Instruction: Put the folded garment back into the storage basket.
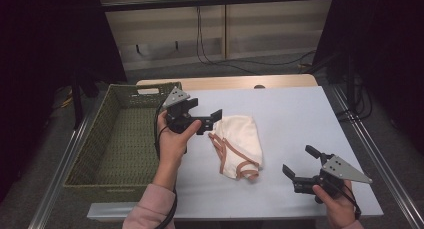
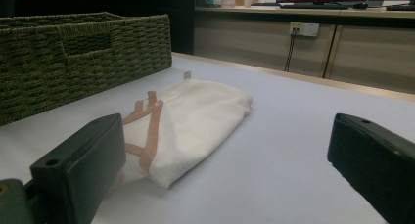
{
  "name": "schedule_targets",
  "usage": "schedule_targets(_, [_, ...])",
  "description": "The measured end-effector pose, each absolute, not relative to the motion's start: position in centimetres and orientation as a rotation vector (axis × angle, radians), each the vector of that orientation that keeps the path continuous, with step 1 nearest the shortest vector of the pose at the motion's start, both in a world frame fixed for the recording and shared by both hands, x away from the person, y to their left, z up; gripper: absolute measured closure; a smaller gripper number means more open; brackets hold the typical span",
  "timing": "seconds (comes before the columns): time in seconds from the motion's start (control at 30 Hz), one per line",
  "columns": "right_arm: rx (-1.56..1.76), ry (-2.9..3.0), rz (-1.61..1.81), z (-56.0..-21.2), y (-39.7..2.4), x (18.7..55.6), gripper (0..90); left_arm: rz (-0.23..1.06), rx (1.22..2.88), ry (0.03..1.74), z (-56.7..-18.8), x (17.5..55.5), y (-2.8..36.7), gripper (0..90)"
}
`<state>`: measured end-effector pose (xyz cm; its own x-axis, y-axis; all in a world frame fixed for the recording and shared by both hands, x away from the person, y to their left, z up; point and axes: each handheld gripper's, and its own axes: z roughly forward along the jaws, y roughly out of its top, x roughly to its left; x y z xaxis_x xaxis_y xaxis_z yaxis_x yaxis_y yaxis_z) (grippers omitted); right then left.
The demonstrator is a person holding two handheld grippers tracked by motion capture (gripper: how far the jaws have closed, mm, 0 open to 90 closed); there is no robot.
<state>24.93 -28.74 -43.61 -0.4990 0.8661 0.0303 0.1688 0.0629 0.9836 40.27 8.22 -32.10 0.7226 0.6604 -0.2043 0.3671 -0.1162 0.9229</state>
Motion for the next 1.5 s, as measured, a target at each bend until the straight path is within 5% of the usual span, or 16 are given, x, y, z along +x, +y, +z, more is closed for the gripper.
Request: schedule_targets(1.5, [1.027, 1.746, 1.488, -43.6, -28.7, 25.0, 0.5, 0.279, 1.832, 0.926, -36.4, 42.6, 3.8, 4.7])
